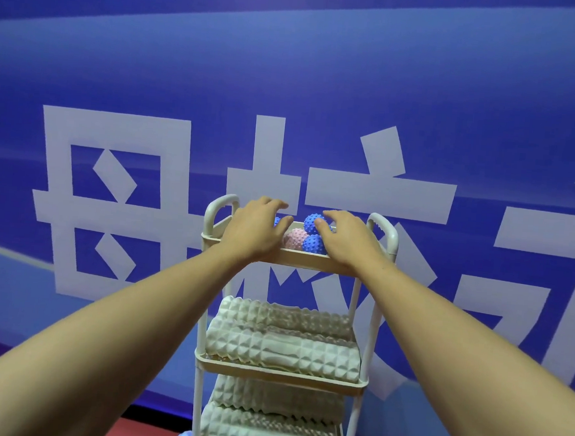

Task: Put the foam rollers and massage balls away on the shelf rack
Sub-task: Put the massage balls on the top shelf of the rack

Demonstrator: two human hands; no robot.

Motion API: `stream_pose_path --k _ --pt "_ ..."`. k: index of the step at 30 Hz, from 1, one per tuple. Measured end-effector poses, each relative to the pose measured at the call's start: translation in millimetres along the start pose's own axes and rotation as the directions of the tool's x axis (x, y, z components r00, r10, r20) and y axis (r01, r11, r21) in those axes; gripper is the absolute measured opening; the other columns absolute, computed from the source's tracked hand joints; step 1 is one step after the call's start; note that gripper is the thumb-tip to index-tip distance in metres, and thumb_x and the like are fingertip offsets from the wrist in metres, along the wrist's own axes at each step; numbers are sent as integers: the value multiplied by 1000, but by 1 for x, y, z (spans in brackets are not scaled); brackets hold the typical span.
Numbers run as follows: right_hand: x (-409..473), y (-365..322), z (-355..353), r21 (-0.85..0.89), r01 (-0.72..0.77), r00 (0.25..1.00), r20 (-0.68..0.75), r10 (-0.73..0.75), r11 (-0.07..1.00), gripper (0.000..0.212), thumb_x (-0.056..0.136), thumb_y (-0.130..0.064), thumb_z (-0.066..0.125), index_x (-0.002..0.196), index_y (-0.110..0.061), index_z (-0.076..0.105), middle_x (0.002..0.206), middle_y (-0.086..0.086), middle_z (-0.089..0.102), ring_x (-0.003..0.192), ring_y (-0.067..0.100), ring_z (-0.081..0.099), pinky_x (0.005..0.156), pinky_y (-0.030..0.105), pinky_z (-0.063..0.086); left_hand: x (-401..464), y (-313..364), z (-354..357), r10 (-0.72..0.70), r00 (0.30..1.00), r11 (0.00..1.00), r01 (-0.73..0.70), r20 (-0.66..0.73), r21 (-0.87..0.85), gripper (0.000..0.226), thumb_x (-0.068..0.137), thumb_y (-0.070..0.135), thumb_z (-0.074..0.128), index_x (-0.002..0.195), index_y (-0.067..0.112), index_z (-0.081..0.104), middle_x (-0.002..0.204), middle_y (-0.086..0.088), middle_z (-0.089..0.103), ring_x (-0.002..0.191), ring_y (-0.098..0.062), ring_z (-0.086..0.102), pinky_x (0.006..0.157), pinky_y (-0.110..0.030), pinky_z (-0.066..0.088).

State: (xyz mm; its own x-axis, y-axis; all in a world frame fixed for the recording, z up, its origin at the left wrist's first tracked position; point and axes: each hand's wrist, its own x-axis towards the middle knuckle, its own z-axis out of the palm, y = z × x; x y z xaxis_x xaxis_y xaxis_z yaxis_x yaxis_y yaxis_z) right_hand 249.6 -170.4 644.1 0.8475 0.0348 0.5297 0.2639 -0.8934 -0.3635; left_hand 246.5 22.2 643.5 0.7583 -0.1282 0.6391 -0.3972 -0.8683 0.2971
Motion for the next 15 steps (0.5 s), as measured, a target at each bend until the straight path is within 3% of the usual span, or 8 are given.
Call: stream_pose_path --k 5,9,15 --pt "-30 -9 -13 -87 170 983 -54 -175 982 49 104 -47 44 147 -23 48 144 -1 56 127 18 55 102 37 49 -36 -3 -14 55 998 998 -54 -38 38 48 102 47 48 145 23 49 142 -1 55 126 -19 54 96 -35 47" --pt "-79 -18 -11 -59 293 942 -153 -299 954 44 104 -38 46 144 -20 52 144 -2 56 135 19 48 112 37 36 -81 -8 -14 104 981 995 -104 -163 10 44 102 41 48 141 20 54 138 0 59 125 -21 54 103 -40 45" --pt "-186 4 43 -39 312 944 -101 -314 949 49 101 -42 44 142 -18 57 143 1 58 134 21 50 112 41 39 -190 -12 25 160 977 986 -166 -144 -30 46 102 41 47 142 19 52 142 -1 54 129 -21 51 105 -43 43"
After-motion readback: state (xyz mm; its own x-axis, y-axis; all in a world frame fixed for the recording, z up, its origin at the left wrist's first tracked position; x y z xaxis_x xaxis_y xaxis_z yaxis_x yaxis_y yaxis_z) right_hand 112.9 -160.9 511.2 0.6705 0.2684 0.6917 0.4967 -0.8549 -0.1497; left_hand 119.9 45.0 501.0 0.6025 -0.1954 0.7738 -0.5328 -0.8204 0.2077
